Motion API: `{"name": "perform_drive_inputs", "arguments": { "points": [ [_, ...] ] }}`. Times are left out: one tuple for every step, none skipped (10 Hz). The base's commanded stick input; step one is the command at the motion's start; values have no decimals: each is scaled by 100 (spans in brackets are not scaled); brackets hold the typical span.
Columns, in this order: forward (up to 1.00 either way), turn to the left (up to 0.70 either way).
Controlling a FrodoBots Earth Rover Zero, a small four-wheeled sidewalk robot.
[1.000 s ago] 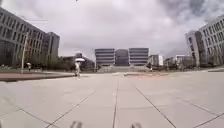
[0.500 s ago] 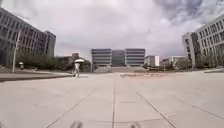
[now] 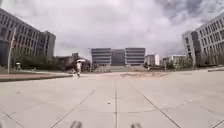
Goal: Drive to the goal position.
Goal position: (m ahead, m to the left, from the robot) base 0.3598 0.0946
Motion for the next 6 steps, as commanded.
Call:
{"name": "perform_drive_inputs", "arguments": {
  "points": [
    [35, 0],
    [0, 0],
    [0, 0],
    [0, 0],
    [0, 0],
    [0, 0]
  ]
}}
